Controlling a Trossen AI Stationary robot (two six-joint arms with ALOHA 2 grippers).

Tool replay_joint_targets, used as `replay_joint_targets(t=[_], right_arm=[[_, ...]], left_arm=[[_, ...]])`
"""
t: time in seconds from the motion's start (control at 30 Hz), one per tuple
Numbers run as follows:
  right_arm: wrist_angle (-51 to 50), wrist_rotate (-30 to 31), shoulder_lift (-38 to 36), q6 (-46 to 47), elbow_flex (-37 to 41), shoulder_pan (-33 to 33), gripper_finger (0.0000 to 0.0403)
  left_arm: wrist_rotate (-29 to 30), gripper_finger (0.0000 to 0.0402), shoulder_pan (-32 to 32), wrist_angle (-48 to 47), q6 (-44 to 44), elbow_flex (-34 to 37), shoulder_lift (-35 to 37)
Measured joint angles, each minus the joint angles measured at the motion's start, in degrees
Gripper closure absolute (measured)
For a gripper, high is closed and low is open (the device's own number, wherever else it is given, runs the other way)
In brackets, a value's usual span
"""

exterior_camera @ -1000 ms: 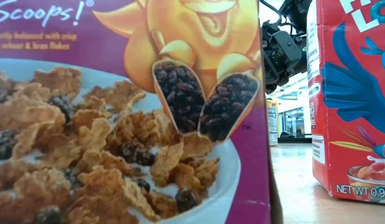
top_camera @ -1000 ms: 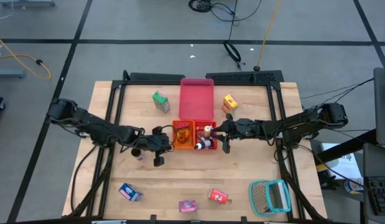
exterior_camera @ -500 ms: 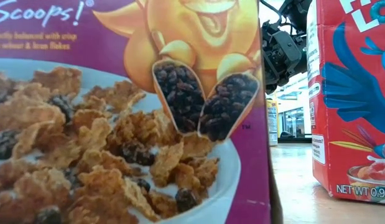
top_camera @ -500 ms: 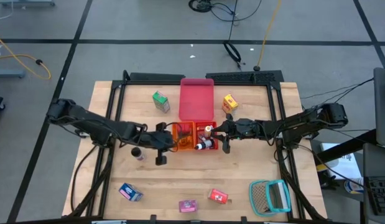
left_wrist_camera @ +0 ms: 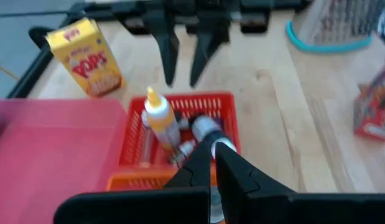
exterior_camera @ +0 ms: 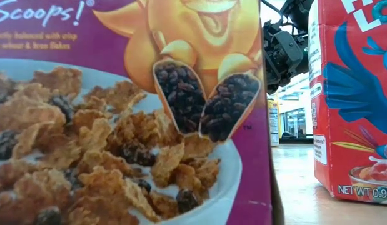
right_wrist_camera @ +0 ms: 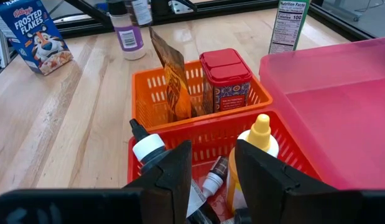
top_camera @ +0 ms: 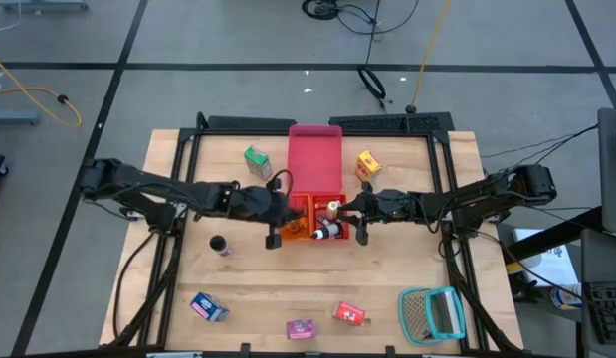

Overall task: Pick & Place Kitchen Items
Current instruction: Put the small brown food coloring bottle into the red basket

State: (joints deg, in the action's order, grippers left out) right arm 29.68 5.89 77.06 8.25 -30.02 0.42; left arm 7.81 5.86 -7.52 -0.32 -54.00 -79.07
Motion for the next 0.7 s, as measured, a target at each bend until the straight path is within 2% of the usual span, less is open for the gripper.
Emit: replay_joint_targets(t=[0.1,0.27,0.7], right_arm=[[0.01,0.0,0.0,0.0,0.0,0.01,0.0289],[0.01,0.0,0.0,-0.02,0.0,0.01,0.0289],[-0.35,0.02,0.0,0.0,0.02,0.0,0.0289]], left_arm=[[-0.69,0.04,-1.37,2.98,0.28,0.0,-1.3],[-5.39,0.0398,-2.94,10.48,1.85,0.0,-4.82],[-6.41,0.0399,-6.32,20.24,2.69,-0.07,-10.26]])
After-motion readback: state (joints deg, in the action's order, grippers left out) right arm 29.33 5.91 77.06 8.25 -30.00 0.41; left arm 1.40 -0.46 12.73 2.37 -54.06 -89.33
